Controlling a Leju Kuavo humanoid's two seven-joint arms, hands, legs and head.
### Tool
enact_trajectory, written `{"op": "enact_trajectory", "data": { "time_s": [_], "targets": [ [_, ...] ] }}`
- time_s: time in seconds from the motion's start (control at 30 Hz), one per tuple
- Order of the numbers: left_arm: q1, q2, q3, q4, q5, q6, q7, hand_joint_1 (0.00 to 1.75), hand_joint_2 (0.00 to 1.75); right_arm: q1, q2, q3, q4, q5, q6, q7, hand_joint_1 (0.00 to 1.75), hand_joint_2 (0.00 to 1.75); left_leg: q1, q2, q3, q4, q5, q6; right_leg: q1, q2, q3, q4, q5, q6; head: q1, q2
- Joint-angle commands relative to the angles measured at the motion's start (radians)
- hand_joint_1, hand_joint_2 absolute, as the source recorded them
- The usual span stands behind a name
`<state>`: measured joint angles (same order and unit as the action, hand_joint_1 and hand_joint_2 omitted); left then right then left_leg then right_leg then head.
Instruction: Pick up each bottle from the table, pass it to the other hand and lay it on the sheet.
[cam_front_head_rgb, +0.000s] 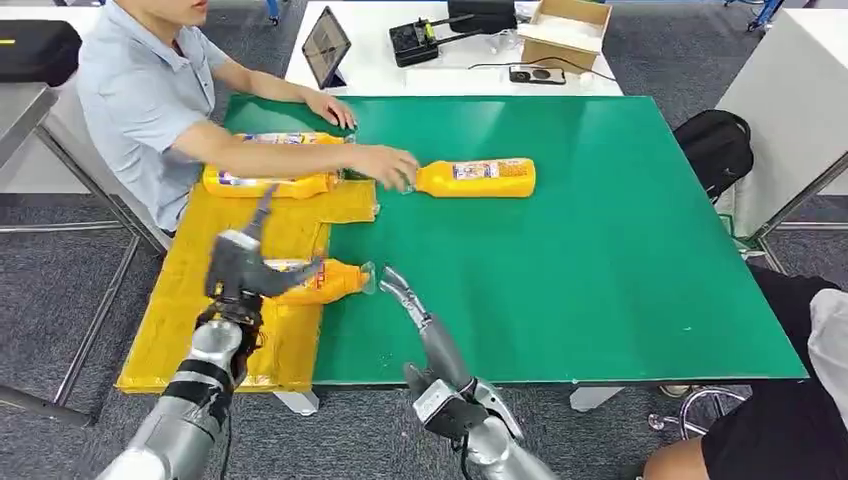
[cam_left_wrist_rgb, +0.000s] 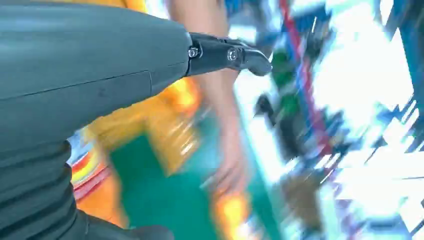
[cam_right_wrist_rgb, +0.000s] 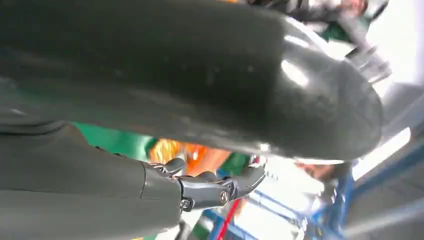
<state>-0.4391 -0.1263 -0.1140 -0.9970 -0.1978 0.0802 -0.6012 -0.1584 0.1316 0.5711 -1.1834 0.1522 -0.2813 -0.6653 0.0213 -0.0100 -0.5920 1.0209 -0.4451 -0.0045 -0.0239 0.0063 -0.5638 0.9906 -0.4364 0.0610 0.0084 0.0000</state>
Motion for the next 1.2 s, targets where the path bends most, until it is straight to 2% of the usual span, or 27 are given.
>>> {"op": "enact_trajectory", "data": {
  "time_s": [0.03, 0.07, 0.13, 0.2, 0.23, 0.27, 0.33, 0.37, 0.4, 0.43, 0.47, 0.5, 0.53, 0.57, 0.63, 0.67, 0.77, 1.03, 1.2],
  "targets": [
    [0.113, -0.096, 0.079, -0.319, 0.388, 0.047, 0.055, 0.0, 1.75, -0.003, -0.072, 0.173, -0.269, 0.027, -0.376, -0.033, 0.0, 1.75, 0.0, 0.002, -0.002, 0.001, -0.001, 0.001, 0.0, 0.001, -0.002, 0.001, 0.0, -0.002, 0.0, 0.0],
    [0.128, -0.112, 0.093, -0.319, 0.479, 0.03, 0.086, 0.0, 1.75, 0.023, -0.07, 0.138, -0.324, 0.065, -0.417, -0.033, 0.0, 1.75, 0.0, 0.003, -0.002, 0.002, -0.001, 0.001, 0.001, 0.002, -0.002, 0.001, 0.0, -0.003, 0.0, 0.0],
    [0.159, -0.11, 0.086, -0.333, 0.518, 0.018, 0.084, 0.0, 1.75, 0.057, -0.069, 0.098, -0.37, 0.077, -0.417, -0.033, 0.0, 1.75, 0.0, 0.001, -0.003, 0.001, 0.0, 0.002, 0.001, -0.001, -0.003, 0.0, 0.0, -0.002, 0.0, 0.0],
    [0.222, -0.097, 0.064, -0.384, 0.514, 0.058, 0.066, 0.0, 1.75, 0.103, -0.057, 0.033, -0.413, -0.021, -0.408, -0.033, 0.0, 1.75, 0.0, 0.0, -0.002, -0.001, 0.0, 0.001, 0.0, -0.001, -0.002, -0.001, 0.0, -0.002, 0.0, 0.0],
    [0.282, -0.09, 0.056, -0.429, 0.493, 0.072, 0.049, 0.0, 1.75, 0.126, -0.056, -0.017, -0.395, -0.04, -0.397, -0.033, 0.0, 1.75, 0.0, 0.001, 0.0, -0.002, -0.001, 0.002, 0.0, -0.001, -0.001, -0.002, -0.001, -0.003, 0.0, 0.0],
    [0.338, -0.075, 0.039, -0.468, 0.446, 0.09, 0.047, 0.0, 1.75, 0.141, -0.055, -0.075, -0.331, 0.066, -0.417, -0.033, 0.0, 1.75, 0.0, 0.003, 0.001, -0.002, -0.001, 0.002, 0.001, 0.001, 0.0, -0.003, -0.001, -0.003, 0.0, 0.0],
    [0.371, -0.065, 0.027, -0.481, 0.407, 0.103, 0.035, 0.0, 1.75, 0.144, -0.072, -0.103, -0.292, 0.089, -0.417, -0.033, 0.0, 1.75, 0.0, 0.004, 0.004, -0.004, -0.002, 0.002, 0.0, 0.002, 0.003, -0.005, 0.0, -0.003, 0.0, 0.0],
    [0.419, -0.065, 0.016, -0.509, 0.344, 0.131, 0.011, 0.0, 1.75, 0.143, -0.057, -0.191, -0.2, 0.074, -0.327, -0.033, 0.0, 1.75, 0.0, 0.003, 0.003, -0.003, -0.001, 0.002, 0.0, 0.001, 0.001, -0.004, 0.0, -0.002, 0.0, 0.0],
    [0.426, -0.065, 0.016, -0.511, 0.343, 0.131, 0.011, 0.0, 1.75, 0.142, -0.061, -0.198, -0.202, 0.073, -0.318, -0.033, 0.0, 1.75, 0.0, 0.003, 0.005, -0.004, -0.002, 0.002, 0.001, 0.001, 0.004, -0.006, 0.0, -0.003, 0.0, 0.0],
    [0.453, -0.053, 0.0, -0.524, 0.29, 0.148, 0.005, 0.0, 1.75, 0.131, -0.063, -0.239, -0.135, 0.098, -0.29, -0.009, 0.0, 1.75, 0.0, 0.002, 0.003, -0.003, -0.001, 0.002, 0.001, 0.0, 0.002, -0.005, 0.0, -0.002, 0.0, 0.0],
    [0.485, -0.055, -0.009, -0.545, 0.254, 0.157, 0.003, 0.0, 1.75, 0.11, -0.061, -0.294, -0.079, 0.205, -0.272, 0.02, 0.0, 1.75, 0.0, 0.002, 0.002, -0.003, -0.001, 0.002, 0.001, 0.0, 0.002, -0.005, 0.0, -0.003, 0.0, 0.0],
    [0.503, -0.042, -0.033, -0.551, 0.189, 0.175, 0.004, 0.0, 1.75, 0.076, -0.097, -0.295, -0.011, 0.343, -0.275, 0.102, 0.0, 1.75, 0.0, 0.003, 0.0, -0.003, -0.001, 0.001, 0.001, 0.001, 0.0, -0.004, 0.0, -0.002, 0.0, 0.0],
    [0.511, -0.04, -0.041, -0.553, 0.153, 0.192, 0.004, 0.0, 1.75, 0.062, -0.093, -0.34, 0.024, 0.355, -0.259, 0.1, 0.0, 1.75, 0.0, 0.004, 0.002, -0.004, -0.001, 0.002, 0.001, 0.002, 0.002, -0.006, 0.001, -0.002, 0.0, 0.0],
    [0.529, -0.046, -0.056, -0.571, 0.098, 0.22, 0.011, 0.0, 1.75, 0.014, -0.103, -0.368, 0.105, 0.457, -0.256, 0.188, 0.0, 1.75, 0.0, 0.003, -0.001, -0.002, -0.001, 0.001, 0.001, 0.001, -0.001, -0.004, 0.001, -0.002, 0.0, 0.0],
    [0.534, -0.049, -0.064, -0.581, 0.088, 0.224, 0.019, 0.0, 1.75, -0.011, -0.105, -0.385, 0.142, 0.474, -0.238, 0.181, 0.0, 1.75, 0.0, 0.003, -0.001, -0.002, -0.001, 0.002, 0.0, 0.002, -0.002, -0.003, 0.001, -0.002, 0.0, 0.0],
    [0.534, -0.045, -0.071, -0.588, 0.074, 0.226, 0.038, 0.0, 1.75, -0.039, -0.108, -0.388, 0.191, 0.508, -0.209, 0.236, 0.0, 1.75, 0.0, 0.003, -0.002, -0.002, 0.0, 0.002, 0.001, 0.001, -0.002, -0.004, 0.001, -0.002, 0.0, 0.0],
    [0.526, -0.042, -0.083, -0.598, 0.065, 0.226, 0.06, 0.0, 1.75, -0.094, -0.111, -0.384, 0.268, 0.54, -0.176, 0.262, 0.0, 1.75, 0.0, 0.003, -0.003, -0.001, 0.0, 0.002, 0.0, 0.001, -0.003, -0.003, 0.001, -0.002, 0.0, 0.0],
    [0.476, -0.043, -0.111, -0.579, 0.067, 0.218, 0.073, 0.0, 1.75, -0.214, -0.102, -0.371, 0.41, 0.636, -0.218, 0.3, 0.0, 1.75, 0.0, 0.003, -0.003, -0.001, 0.001, 0.002, 0.0, 0.001, -0.004, -0.002, 0.002, -0.001, -0.001, 0.0],
    [0.43, -0.045, -0.136, -0.55, 0.099, 0.198, 0.084, 0.0, 1.75, -0.333, -0.112, -0.337, 0.529, 0.737, -0.239, 0.378, 0.0, 1.75, -0.001, 0.002, -0.004, 0.0, 0.001, 0.002, 0.0, 0.001, -0.005, -0.001, 0.002, 0.0, 0.0, 0.0]
  ]
}}
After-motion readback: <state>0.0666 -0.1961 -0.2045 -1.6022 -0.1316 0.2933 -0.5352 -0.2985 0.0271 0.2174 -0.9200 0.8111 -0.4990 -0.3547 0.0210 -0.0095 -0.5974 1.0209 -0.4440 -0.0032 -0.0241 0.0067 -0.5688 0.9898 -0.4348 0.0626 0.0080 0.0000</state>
